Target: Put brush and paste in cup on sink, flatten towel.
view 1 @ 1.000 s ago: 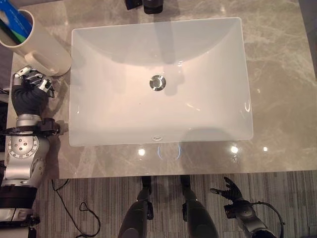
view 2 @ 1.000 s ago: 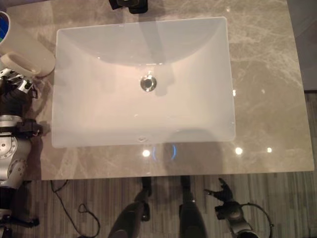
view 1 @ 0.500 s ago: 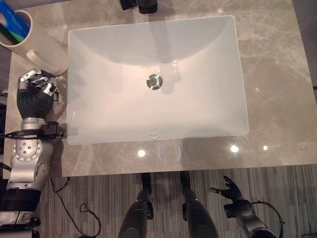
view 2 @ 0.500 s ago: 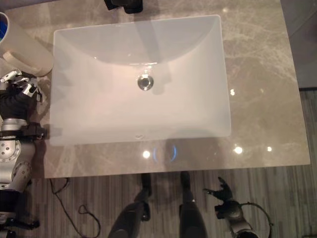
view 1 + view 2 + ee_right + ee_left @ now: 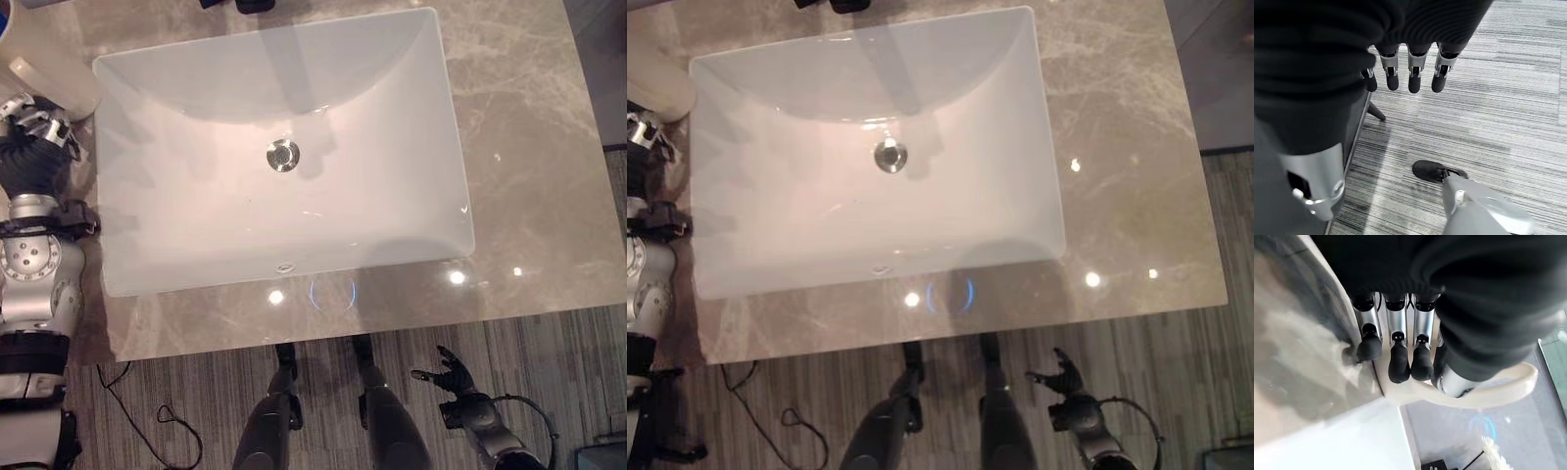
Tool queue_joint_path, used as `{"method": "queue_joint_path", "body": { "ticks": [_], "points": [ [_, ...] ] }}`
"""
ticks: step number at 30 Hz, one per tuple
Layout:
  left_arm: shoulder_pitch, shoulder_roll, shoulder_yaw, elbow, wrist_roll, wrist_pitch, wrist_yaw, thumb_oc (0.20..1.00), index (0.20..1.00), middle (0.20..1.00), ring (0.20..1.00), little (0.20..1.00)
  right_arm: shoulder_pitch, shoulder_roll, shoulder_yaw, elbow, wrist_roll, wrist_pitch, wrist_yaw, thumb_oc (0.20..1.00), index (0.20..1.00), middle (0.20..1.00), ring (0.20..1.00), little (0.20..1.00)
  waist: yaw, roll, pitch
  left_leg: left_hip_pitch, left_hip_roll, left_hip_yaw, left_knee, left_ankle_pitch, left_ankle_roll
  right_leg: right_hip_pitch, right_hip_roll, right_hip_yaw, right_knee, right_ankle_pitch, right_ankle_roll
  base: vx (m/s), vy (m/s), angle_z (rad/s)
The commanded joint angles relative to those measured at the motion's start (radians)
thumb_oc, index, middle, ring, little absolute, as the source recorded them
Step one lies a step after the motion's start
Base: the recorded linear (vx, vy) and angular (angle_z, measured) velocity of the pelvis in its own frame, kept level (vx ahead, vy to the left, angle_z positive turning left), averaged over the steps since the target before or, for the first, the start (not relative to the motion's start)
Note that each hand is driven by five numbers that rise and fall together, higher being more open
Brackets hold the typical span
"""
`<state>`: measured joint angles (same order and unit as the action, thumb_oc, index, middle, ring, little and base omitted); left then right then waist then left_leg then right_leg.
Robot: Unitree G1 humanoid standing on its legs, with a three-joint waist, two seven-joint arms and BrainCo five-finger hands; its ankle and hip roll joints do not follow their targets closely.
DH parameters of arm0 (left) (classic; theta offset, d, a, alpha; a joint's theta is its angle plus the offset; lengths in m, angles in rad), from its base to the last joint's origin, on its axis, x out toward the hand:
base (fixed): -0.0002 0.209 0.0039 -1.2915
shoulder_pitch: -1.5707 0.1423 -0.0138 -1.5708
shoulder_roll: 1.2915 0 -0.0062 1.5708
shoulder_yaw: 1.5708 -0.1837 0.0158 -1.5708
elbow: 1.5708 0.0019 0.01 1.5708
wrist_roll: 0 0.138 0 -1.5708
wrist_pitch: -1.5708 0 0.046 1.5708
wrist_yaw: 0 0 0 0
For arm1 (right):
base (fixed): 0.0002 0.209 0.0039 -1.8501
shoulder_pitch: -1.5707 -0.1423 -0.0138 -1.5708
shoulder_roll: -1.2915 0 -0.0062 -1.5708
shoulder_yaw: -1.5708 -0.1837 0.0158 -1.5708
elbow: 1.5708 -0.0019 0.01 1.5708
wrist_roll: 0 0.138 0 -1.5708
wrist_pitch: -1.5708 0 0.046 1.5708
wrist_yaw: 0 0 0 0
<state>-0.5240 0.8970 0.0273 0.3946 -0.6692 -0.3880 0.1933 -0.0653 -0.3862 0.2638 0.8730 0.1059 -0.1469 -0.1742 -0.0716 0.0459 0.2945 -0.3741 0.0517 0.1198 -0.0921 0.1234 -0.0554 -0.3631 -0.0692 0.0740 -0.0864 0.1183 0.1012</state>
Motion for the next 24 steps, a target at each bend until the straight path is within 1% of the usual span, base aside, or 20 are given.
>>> {"method": "queue_joint_path", "body": {
  "ticks": [1,6,7,12,17,21,24],
  "points": [
    [-0.085,0.016,-0.084,0.102,-0.007,-0.001,0.027,0.200,0.200,0.200,0.200,0.200,-0.026,-0.013,0.026,-0.019,0.028,-0.025,-0.021,1.000,1.000,1.000,1.000,1.000,-0.026,-0.020,-0.006,0.050,0.023,-0.027,0.005,-0.033,-0.044,0.006,-0.053,-0.031,-0.001,0.031,0.087,0.00,0.000,0.00],
    [-0.164,0.039,-0.125,0.171,-0.013,0.001,0.033,0.200,0.200,0.200,0.200,0.200,-0.018,-0.015,0.032,-0.035,0.032,-0.031,-0.019,1.000,1.000,1.000,1.000,1.000,-0.033,-0.028,-0.004,0.043,0.025,-0.028,0.005,-0.031,-0.045,-0.001,-0.054,-0.032,-0.001,0.035,0.090,0.00,0.000,0.00],
    [-0.202,0.054,-0.142,0.200,-0.013,0.003,0.038,0.200,0.200,0.200,0.200,0.200,-0.016,-0.017,0.038,-0.043,0.033,-0.033,-0.017,1.000,1.000,1.000,1.000,1.000,-0.038,-0.032,-0.003,0.039,0.026,-0.028,0.005,-0.031,-0.046,-0.005,-0.052,-0.031,-0.001,0.037,0.092,0.00,0.000,0.00],
    [-0.265,0.070,-0.173,0.260,-0.023,0.009,0.038,0.200,0.200,0.200,0.200,0.200,-0.017,-0.016,0.047,-0.047,0.037,-0.036,-0.014,1.000,1.000,1.000,1.000,1.000,-0.043,-0.038,-0.002,0.031,0.029,-0.028,0.005,-0.028,-0.046,-0.012,-0.053,-0.033,-0.001,0.042,0.094,0.00,0.000,0.00],
    [-0.401,0.093,-0.253,0.364,-0.027,0.020,0.044,0.200,0.200,0.200,0.200,0.200,-0.031,-0.011,0.076,-0.039,0.045,-0.039,-0.012,1.000,1.000,1.000,1.000,1.000,-0.051,-0.044,0.001,0.019,0.029,-0.035,0.005,-0.025,-0.047,-0.019,-0.055,-0.041,-0.001,0.047,0.099,0.00,0.004,0.01],
    [-0.347,0.089,-0.232,0.306,-0.034,0.015,0.028,0.200,0.200,0.200,0.200,0.200,-0.029,-0.007,0.079,-0.035,0.038,-0.034,-0.008,1.000,1.000,1.000,1.000,1.000,-0.041,-0.042,-0.003,0.022,0.024,-0.044,0.005,-0.027,-0.044,-0.014,-0.060,-0.049,-0.001,0.045,0.100,0.00,0.000,0.00],
    [-0.266,0.080,-0.190,0.257,-0.039,0.012,0.021,0.200,0.200,0.200,0.200,0.200,-0.020,-0.008,0.072,-0.042,0.033,-0.032,-0.009,1.000,1.000,1.000,1.000,1.000,-0.034,-0.039,-0.006,0.028,0.021,-0.048,0.005,-0.030,-0.042,-0.005,-0.064,-0.053,-0.001,0.044,0.098,0.00,0.000,0.00]
  ]
}}
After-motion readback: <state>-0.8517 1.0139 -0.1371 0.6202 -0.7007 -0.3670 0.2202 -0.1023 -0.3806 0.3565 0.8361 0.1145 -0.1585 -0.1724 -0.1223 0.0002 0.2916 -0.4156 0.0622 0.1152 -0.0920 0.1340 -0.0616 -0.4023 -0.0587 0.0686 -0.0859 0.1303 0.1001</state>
